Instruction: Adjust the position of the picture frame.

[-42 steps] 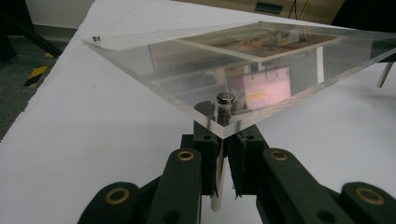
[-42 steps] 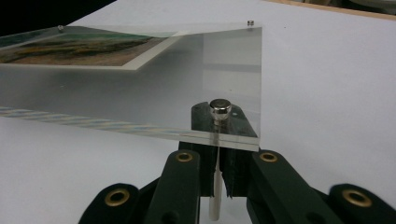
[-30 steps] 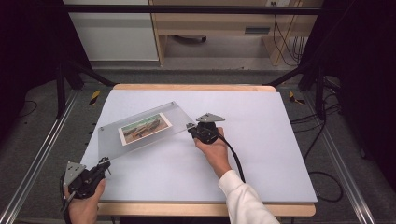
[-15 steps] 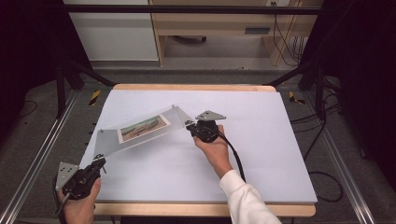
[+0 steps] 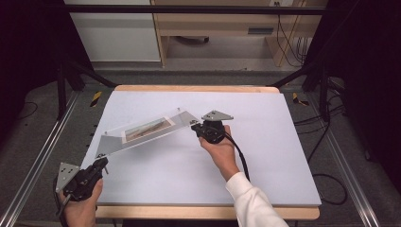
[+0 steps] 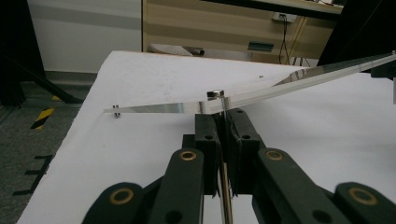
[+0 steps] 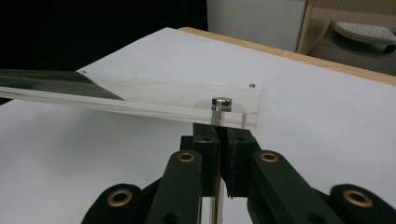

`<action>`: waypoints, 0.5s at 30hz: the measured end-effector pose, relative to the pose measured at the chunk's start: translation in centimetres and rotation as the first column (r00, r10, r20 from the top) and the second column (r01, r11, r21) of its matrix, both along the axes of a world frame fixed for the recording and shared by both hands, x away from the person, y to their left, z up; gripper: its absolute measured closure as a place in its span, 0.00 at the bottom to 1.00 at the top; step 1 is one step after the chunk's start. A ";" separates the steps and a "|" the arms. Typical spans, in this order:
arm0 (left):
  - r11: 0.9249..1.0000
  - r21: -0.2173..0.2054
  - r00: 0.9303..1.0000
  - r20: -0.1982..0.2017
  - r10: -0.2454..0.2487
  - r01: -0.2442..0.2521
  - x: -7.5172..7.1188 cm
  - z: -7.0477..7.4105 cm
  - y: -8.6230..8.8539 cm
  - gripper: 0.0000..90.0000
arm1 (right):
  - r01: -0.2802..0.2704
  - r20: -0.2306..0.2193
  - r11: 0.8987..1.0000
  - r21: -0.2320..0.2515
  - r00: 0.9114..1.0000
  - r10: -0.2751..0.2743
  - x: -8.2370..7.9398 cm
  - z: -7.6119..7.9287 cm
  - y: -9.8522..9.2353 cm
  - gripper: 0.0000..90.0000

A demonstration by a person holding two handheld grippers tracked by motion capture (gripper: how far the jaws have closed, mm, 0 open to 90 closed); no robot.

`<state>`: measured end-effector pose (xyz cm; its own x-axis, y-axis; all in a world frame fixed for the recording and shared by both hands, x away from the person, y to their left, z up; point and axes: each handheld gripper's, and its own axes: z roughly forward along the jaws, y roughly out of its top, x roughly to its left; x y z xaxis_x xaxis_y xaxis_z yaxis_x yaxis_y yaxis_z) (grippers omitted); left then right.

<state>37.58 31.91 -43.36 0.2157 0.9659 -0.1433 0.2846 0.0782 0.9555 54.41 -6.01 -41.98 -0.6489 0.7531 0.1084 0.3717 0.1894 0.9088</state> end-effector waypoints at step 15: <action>0.999 0.023 0.998 0.035 -0.044 0.043 1.1 1.2 -2.2 0.92 | 0.046 0.013 0.999 0.017 0.999 -0.046 -0.4 0.8 -2.5 0.95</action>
<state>38.72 29.74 -42.19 0.2619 0.9584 -0.1135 0.2527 0.0454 0.9665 54.05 -8.52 -41.17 -0.6148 0.7806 0.1126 0.3674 0.1572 0.9167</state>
